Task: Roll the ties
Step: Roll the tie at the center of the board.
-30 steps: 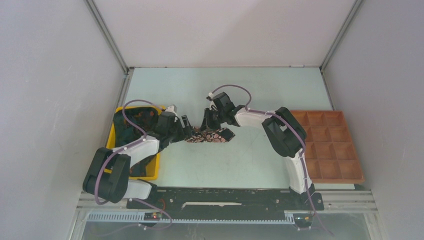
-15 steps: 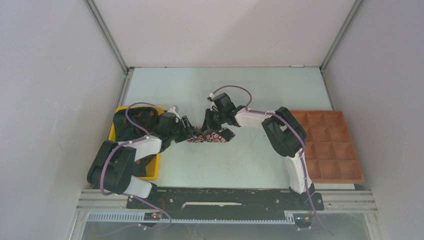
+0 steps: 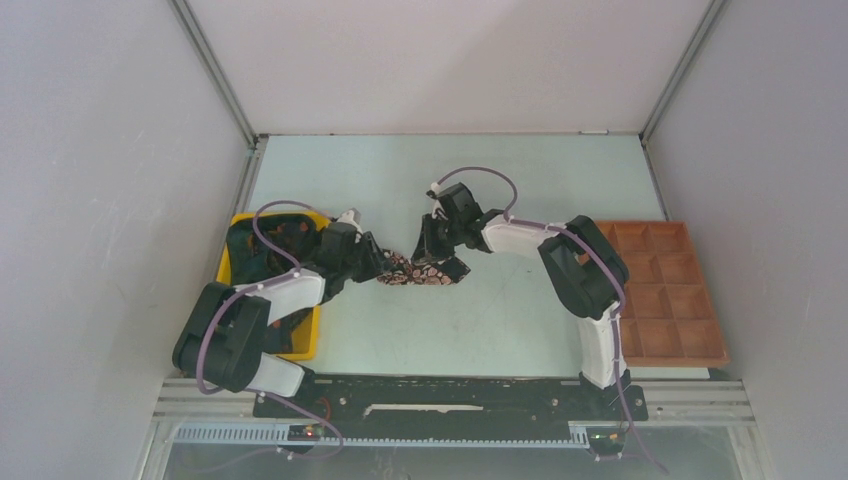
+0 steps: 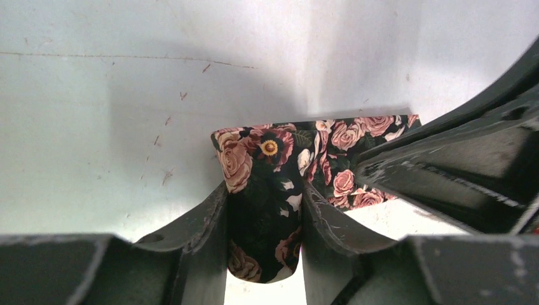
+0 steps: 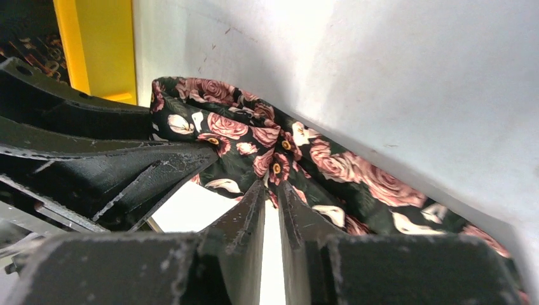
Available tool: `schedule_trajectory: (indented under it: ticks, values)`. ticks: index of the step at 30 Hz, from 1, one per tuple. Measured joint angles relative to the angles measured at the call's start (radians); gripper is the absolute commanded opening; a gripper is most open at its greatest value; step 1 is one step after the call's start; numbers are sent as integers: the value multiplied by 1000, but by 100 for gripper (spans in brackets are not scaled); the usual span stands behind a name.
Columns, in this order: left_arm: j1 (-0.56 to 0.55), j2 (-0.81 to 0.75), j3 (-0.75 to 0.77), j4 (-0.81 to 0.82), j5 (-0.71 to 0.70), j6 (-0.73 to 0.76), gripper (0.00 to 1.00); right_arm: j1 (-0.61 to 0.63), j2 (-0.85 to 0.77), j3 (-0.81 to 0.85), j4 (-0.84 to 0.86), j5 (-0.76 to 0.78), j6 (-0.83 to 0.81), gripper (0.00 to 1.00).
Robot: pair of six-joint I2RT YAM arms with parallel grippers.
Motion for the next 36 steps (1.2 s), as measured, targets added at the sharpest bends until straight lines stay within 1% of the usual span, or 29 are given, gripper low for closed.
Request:
schedule_trajectory:
  ticks: [3, 7, 8, 10, 12, 14, 16, 19, 23, 30, 36]
  values:
    - [-30, -7, 37, -71, -58, 26, 41, -24, -34, -19, -1, 14, -4, 20]
    - [-78, -10, 94, -175, -161, 62, 41, -52, -74, -43, 0, 40, -6, 25]
    - [-89, -10, 107, -198, -186, 71, 41, -58, -83, -52, 0, 47, -5, 28]
    - [-114, -10, 135, -251, -242, 90, 41, -70, -98, -71, -1, 60, -4, 37]
    - [-136, -10, 163, -301, -294, 108, 41, -79, -111, -87, -3, 72, -3, 47]
    - [-158, -5, 191, -351, -346, 124, 42, -87, -122, -101, -3, 82, 1, 54]
    - [-178, 1, 215, -394, -393, 137, 42, -95, -139, -119, -4, 95, 0, 59]
    - [-210, 14, 245, -448, -458, 148, 42, -105, -164, -137, -7, 111, -2, 63]
    - [-261, 52, 296, -517, -550, 161, 43, -116, -198, -150, -8, 137, 1, 66]
    - [-336, 152, 397, -617, -678, 171, 43, -151, -270, -202, -10, 188, 16, 80]
    - [-394, 238, 481, -701, -779, 177, 43, -195, -328, -249, -7, 224, 34, 83]
